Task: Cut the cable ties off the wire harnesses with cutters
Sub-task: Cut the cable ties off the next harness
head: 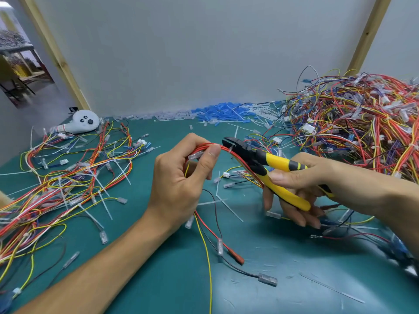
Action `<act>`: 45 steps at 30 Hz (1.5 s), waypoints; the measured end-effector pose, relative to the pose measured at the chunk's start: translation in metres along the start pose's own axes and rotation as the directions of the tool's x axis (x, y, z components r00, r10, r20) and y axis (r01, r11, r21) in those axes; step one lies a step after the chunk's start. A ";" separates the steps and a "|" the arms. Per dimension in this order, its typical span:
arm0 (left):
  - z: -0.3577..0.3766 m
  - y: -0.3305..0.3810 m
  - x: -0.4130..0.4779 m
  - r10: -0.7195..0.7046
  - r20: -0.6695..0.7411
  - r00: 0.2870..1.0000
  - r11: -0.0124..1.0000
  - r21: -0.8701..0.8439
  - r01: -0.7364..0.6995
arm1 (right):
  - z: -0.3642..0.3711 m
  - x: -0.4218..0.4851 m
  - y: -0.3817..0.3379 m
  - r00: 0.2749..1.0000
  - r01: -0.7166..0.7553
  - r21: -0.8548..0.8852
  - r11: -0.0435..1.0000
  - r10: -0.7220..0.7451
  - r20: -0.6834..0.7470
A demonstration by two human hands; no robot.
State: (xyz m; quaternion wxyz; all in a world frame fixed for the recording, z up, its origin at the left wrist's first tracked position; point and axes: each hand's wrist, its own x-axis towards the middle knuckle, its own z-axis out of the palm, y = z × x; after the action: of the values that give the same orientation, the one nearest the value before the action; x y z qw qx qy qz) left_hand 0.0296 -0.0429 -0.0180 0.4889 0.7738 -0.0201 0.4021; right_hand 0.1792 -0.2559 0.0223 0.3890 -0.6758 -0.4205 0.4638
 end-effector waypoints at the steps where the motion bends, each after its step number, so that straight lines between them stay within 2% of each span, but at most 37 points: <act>1: 0.000 0.001 0.000 0.006 -0.003 1.000 1.000 0.009 -0.006 | 0.000 -0.001 0.001 1.000 -0.001 -0.022 1.000 0.000 -0.010; 3: 0.000 0.002 -0.001 0.018 -0.006 1.000 0.999 0.027 -0.018 | 0.002 -0.003 0.002 0.997 0.003 -0.112 0.994 -0.012 -0.077; 5: 0.001 0.002 -0.001 0.026 -0.006 1.000 0.998 0.051 -0.025 | 0.005 -0.005 0.004 0.974 0.010 -0.266 0.964 -0.070 -0.216; 8: 0.001 0.001 -0.002 0.025 -0.006 1.000 0.997 0.075 -0.025 | 0.011 -0.007 0.002 0.904 -0.036 -0.548 0.836 -0.207 -0.374; 12: 0.002 0.001 -0.002 0.011 -0.003 1.000 0.998 0.058 -0.010 | 0.016 -0.006 0.002 0.815 -0.127 -0.691 0.712 -0.322 -0.481; 15: 0.002 0.002 -0.003 0.017 -0.008 1.000 0.998 0.068 -0.017 | 0.019 -0.004 0.002 0.778 -0.121 -0.710 0.693 -0.378 -0.501; 18: 0.001 0.003 -0.002 0.026 -0.012 1.000 0.997 0.071 -0.025 | 0.019 -0.005 0.001 0.735 -0.054 -0.688 0.723 -0.438 -0.518; 21: 0.001 0.004 -0.003 0.040 -0.013 0.999 0.996 0.075 -0.039 | 0.019 -0.008 -0.002 0.726 -0.028 -0.671 0.741 -0.447 -0.523; 26: 0.001 0.003 -0.002 0.035 -0.015 0.999 0.995 0.090 -0.034 | 0.021 -0.005 -0.002 0.707 -0.110 -0.762 0.638 -0.489 -0.511; 34: 0.000 0.002 -0.001 0.033 -0.024 0.999 0.997 0.077 -0.031 | 0.020 -0.003 0.003 0.677 -0.056 -0.723 0.688 -0.506 -0.534; 41: 0.001 0.000 -0.001 0.034 -0.026 0.999 0.990 0.138 -0.030 | 0.022 0.000 0.002 0.714 -0.070 -0.723 0.688 -0.471 -0.518; 45: -0.001 0.001 -0.002 0.041 -0.031 0.999 0.988 0.149 -0.036 | 0.022 -0.001 0.003 0.707 -0.051 -0.705 0.707 -0.474 -0.525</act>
State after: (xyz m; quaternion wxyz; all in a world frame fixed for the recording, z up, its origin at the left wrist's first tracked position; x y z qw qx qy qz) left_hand 0.0278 -0.0432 -0.0183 0.4226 0.8004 0.0034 0.4251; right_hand 0.1591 -0.2547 0.0139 0.2960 -0.8308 -0.4685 -0.0511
